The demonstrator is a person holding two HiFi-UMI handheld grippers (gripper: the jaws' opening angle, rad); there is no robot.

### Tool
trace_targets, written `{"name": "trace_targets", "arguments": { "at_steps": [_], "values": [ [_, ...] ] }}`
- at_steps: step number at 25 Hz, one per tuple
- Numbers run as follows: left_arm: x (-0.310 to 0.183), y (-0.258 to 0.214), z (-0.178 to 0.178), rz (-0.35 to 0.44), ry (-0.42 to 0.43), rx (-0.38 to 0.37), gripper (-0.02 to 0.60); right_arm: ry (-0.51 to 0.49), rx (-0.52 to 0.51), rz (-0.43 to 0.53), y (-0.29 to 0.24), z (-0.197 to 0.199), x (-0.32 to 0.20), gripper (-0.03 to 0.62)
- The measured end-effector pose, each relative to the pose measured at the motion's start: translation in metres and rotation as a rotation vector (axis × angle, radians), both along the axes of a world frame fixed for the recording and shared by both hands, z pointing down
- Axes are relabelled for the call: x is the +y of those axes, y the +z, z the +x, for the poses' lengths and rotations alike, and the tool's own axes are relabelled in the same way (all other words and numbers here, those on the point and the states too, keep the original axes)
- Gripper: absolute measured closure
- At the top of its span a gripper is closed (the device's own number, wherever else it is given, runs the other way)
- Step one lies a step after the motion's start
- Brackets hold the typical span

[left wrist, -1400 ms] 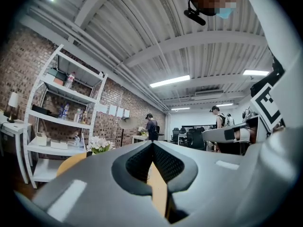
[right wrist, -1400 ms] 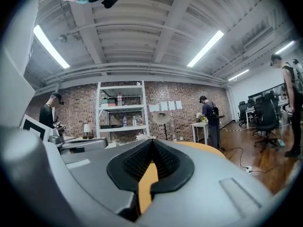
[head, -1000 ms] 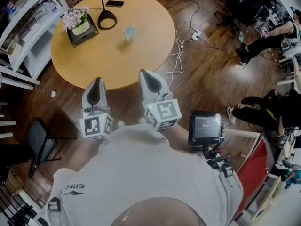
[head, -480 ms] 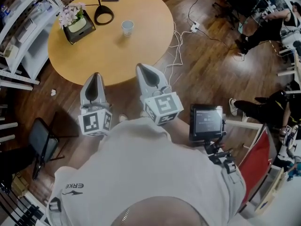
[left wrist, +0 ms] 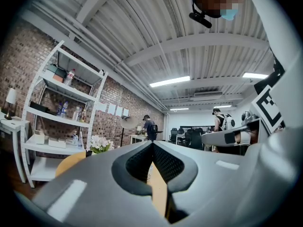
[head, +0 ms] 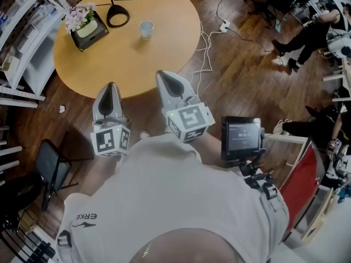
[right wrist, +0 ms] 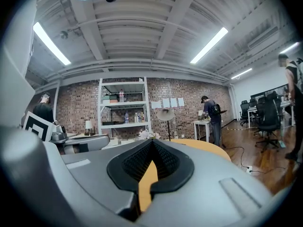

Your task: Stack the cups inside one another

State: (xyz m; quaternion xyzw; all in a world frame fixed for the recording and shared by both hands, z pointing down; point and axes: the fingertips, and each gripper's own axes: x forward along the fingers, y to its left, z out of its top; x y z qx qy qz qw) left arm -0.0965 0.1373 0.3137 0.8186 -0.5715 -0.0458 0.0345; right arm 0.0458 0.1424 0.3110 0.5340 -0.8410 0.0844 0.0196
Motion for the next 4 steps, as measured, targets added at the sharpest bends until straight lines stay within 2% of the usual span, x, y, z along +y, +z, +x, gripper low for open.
{"name": "trace_targets", "arguments": {
  "at_steps": [4],
  "values": [
    [0.0019, 0.0025, -0.0087, 0.000, 0.004, 0.009, 0.580, 0.003, 0.004, 0.003, 0.0024, -0.0095, 0.0025, 0.582]
  ]
}}
